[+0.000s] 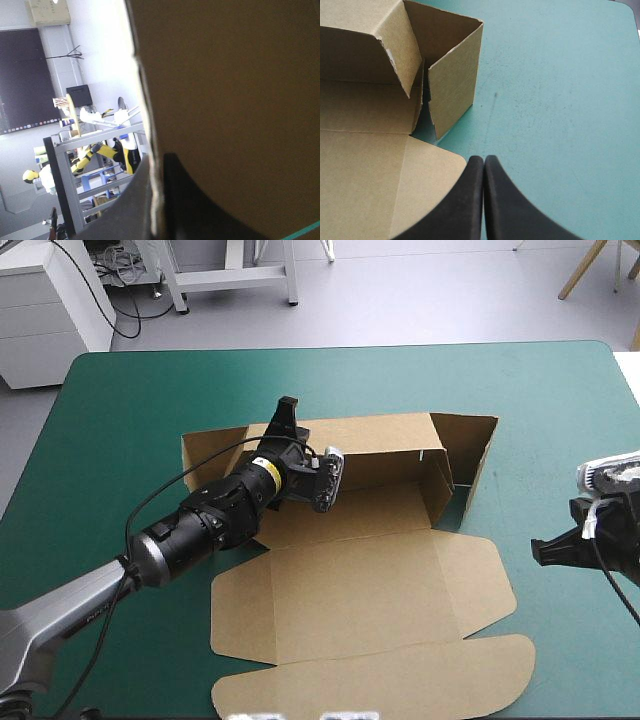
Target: Fold the box
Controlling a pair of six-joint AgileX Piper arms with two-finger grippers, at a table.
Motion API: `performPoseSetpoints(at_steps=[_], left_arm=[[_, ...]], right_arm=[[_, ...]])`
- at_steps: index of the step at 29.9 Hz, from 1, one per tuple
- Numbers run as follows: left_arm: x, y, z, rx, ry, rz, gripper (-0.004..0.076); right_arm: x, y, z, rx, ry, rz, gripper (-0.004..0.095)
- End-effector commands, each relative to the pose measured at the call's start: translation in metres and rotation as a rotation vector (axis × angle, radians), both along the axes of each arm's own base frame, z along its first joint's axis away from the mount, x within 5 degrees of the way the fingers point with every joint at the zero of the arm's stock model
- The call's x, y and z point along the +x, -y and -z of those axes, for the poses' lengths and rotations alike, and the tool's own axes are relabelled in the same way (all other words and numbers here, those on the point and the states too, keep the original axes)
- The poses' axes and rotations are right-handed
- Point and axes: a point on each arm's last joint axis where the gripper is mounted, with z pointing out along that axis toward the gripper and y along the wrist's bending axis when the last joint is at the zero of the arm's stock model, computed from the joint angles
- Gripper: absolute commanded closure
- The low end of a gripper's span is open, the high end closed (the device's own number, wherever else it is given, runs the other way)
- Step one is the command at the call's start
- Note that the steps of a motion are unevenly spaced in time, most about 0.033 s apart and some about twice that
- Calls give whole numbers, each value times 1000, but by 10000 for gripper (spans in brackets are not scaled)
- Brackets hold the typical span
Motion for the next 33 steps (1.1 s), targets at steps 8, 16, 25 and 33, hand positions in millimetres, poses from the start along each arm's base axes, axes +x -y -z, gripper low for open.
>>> performPoseSetpoints(at_steps=[8, 16, 25, 33], left_arm=[[1, -15, 13, -128, -5, -38, 734], [1, -13, 13, -153, -14, -18, 734], [1, -13, 13, -155, -15, -17, 734], [1, -13, 13, -156, -16, -20, 734]], right_arm=[[1, -8, -18, 62, 94, -65, 915], [10, -8, -48, 58, 166, -70, 509], [51, -11, -99, 61, 247, -72, 143], [117, -18, -118, 55, 160, -104, 145]])
